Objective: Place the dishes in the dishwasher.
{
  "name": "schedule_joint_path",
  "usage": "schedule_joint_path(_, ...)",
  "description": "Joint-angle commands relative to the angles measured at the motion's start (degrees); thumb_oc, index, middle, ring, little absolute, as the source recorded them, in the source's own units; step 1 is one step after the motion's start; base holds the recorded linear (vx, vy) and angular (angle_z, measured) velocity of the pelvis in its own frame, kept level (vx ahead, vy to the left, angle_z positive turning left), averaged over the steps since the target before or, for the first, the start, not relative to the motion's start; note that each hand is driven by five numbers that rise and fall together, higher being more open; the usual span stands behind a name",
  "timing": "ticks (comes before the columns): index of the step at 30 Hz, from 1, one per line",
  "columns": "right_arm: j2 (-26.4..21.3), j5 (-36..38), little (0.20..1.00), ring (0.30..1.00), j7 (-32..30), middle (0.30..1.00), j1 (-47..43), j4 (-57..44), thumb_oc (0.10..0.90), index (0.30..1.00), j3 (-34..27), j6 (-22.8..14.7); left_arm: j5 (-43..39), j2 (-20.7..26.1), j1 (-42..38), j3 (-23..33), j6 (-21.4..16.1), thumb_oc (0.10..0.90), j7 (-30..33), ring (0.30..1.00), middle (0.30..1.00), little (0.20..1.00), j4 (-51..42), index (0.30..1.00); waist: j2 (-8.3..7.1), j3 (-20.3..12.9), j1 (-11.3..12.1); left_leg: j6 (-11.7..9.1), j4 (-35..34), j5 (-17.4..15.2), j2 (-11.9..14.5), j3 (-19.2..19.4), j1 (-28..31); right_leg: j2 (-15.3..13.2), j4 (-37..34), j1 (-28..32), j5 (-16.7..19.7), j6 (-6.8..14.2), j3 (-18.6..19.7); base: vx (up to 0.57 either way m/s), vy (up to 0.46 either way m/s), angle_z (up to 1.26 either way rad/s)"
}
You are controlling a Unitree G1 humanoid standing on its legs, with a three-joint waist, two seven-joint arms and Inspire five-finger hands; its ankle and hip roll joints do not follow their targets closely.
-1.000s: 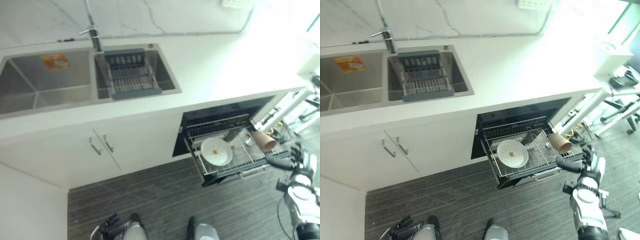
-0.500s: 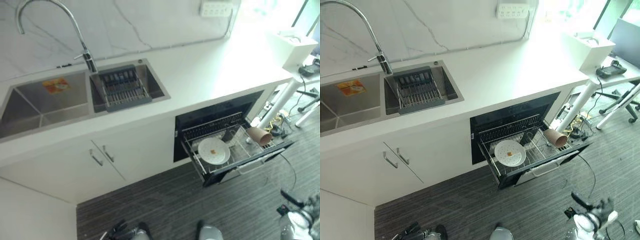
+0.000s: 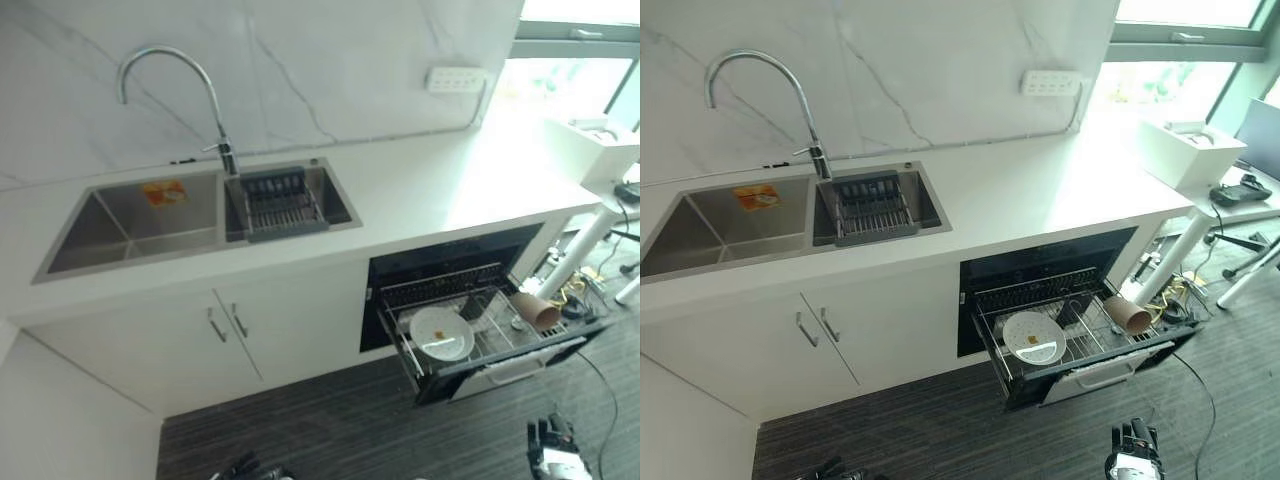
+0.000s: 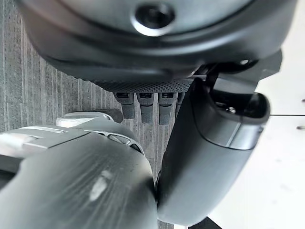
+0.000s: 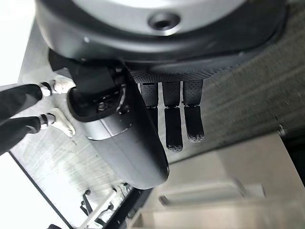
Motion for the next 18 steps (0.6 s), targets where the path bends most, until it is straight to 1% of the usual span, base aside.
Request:
schedule_joint_path(1,-4.00,1.36,0.300,0.300,2.63,0.300,-6.12,2.02,0.400,0.300,-2.85,0.64,1.24,0.12,-1.74,-0.09,-2.39,0.800,0.39,0.900,0.900,0.900,0.04,0.900,0.44,2.72,1.08,-1.99,5.85,-10.19,1.51,-1.25,5.00,-0.49,-0.31,0.96,0.45,1.66,-0.47,0.01,-0.018,0.24)
schedule_joint_path(3,-4.56,2.26,0.300,0.300,2.87,0.300,-5.97,2.92,0.400,0.300,-3.19,1.36,1.33,0.20,-1.72,-0.04,-2.34,0.800,0.49,0.900,0.900,0.900,0.25,0.900,0.59,2.67,1.41,-1.94,5.85,-9.73,1.39,-1.48,4.81,-0.67,-0.31,0.99,0.73,1.47,-0.84,0.02,-0.022,0.17)
schedule_joint_path(4,-5.19,3.65,0.300,0.300,2.93,0.300,-5.97,3.92,0.400,0.300,-3.54,2.77,1.32,0.30,-1.76,-0.06,-2.04,0.800,0.99,0.900,0.900,0.900,0.15,0.900,0.83,2.68,1.83,-2.06,5.85,-10.04,1.29,-1.87,5.03,-0.87,-0.31,1.49,0.42,1.67,-1.21,0.01,-0.026,0.08)
schedule_joint_path(5,-5.42,4.19,0.300,0.300,2.85,0.300,-6.11,4.11,0.400,0.300,-3.75,3.21,1.40,0.38,-1.80,-0.06,-1.99,0.800,1.00,0.900,0.900,0.900,0.11,0.900,0.89,2.74,2.00,-2.01,5.85,-9.60,1.18,-1.98,4.76,-1.02,-0.31,1.29,0.81,1.54,-1.39,0.01,-0.024,0.11)
schedule_joint_path(6,-5.92,4.95,0.300,0.300,2.82,0.300,-6.32,4.35,0.400,0.300,-3.97,4.05,1.43,0.53,-1.79,-0.13,-1.93,0.800,1.07,0.900,0.900,0.900,0.02,0.900,1.15,2.86,2.30,-2.18,5.85,-9.96,1.10,-2.30,4.98,-1.16,-0.31,1.69,0.51,1.79,-1.64,-0.04,-0.026,0.14)
schedule_joint_path(7,-6.61,4.23,0.300,0.300,2.71,0.300,-6.89,4.41,0.400,0.300,-4.10,4.94,1.37,0.84,-1.79,-0.17,-1.71,0.800,1.13,0.900,0.900,0.900,-0.24,0.900,1.43,3.02,2.68,-2.18,5.85,-9.33,0.88,-2.62,4.47,-1.47,-0.31,1.48,1.00,1.69,-2.04,0.00,-0.023,0.10)
schedule_joint_path(9,-7.13,3.68,0.300,0.300,2.27,0.300,-7.56,4.30,0.400,0.300,-4.04,5.69,1.36,1.02,-1.64,-0.31,-1.52,0.800,1.21,0.900,0.900,0.900,-0.46,0.900,1.72,3.15,2.96,-2.32,5.85,-9.61,0.76,-2.97,4.54,-1.58,-0.31,1.81,0.71,1.88,-2.33,-0.01,-0.019,0.13)
schedule_joint_path(10,-7.85,3.62,0.300,0.300,1.67,0.300,-8.67,4.31,0.400,0.300,-3.70,6.51,1.54,1.29,-1.57,-0.37,-1.11,0.800,1.38,0.900,0.900,0.900,-0.84,0.900,1.98,3.36,3.42,-2.29,5.85,-9.02,0.58,-3.20,4.11,-1.78,-0.31,1.66,1.12,1.76,-2.61,-0.04,-0.015,0.24)
schedule_joint_path(11,-9.41,3.47,0.300,0.300,1.19,0.300,-10.38,4.63,0.400,0.300,-3.09,7.75,1.61,1.66,-1.36,-0.54,-0.58,0.800,1.60,0.900,0.900,0.900,-1.15,0.900,2.49,3.64,4.03,-2.46,5.85,-9.18,0.36,-3.64,3.93,-1.93,-0.31,1.90,0.82,1.92,-2.92,-0.04,-0.011,0.24)
schedule_joint_path(13,-10.22,3.12,0.300,0.300,1.09,0.300,-11.47,4.87,0.400,0.300,-2.54,8.12,1.87,1.78,-1.27,-0.44,-0.42,0.800,1.67,0.900,0.900,0.900,-1.24,0.900,2.73,3.88,4.41,-2.48,5.85,-9.09,0.22,-3.89,3.76,-2.02,-0.31,1.99,0.82,1.90,-3.13,-0.03,-0.011,0.15)
schedule_joint_path(16,-12.79,0.14,0.300,0.300,1.02,0.300,-14.52,5.97,0.400,0.300,-0.31,9.57,2.20,2.07,-0.91,-0.89,0.53,0.800,2.19,0.900,0.900,0.900,-2.02,0.900,3.23,4.22,5.77,-2.44,5.85,-8.94,-0.43,-4.60,3.13,-2.32,-0.31,2.23,0.59,1.78,-4.03,-0.03,-0.014,0.15)
schedule_joint_path(17,-13.54,-1.63,0.300,0.300,0.84,0.300,-15.11,6.40,0.400,0.300,0.32,10.85,2.20,1.96,-0.84,-1.05,0.61,0.800,2.53,0.900,0.900,0.900,-1.98,0.900,3.34,4.29,6.15,-2.44,5.85,-8.91,-0.64,-4.84,2.89,-2.44,-0.31,2.27,0.48,1.73,-4.34,-0.02,-0.006,0.25)
schedule_joint_path(18,-14.02,-1.75,0.300,0.300,0.82,0.300,-15.78,6.52,0.400,0.300,0.95,11.77,2.20,1.91,-0.78,-1.10,0.74,0.800,2.80,0.900,0.900,0.900,-2.00,0.900,3.44,4.36,6.56,-2.51,5.85,-8.77,-0.73,-4.99,2.72,-2.61,-0.31,2.33,0.48,1.70,-4.62,-0.02,-0.005,0.31)
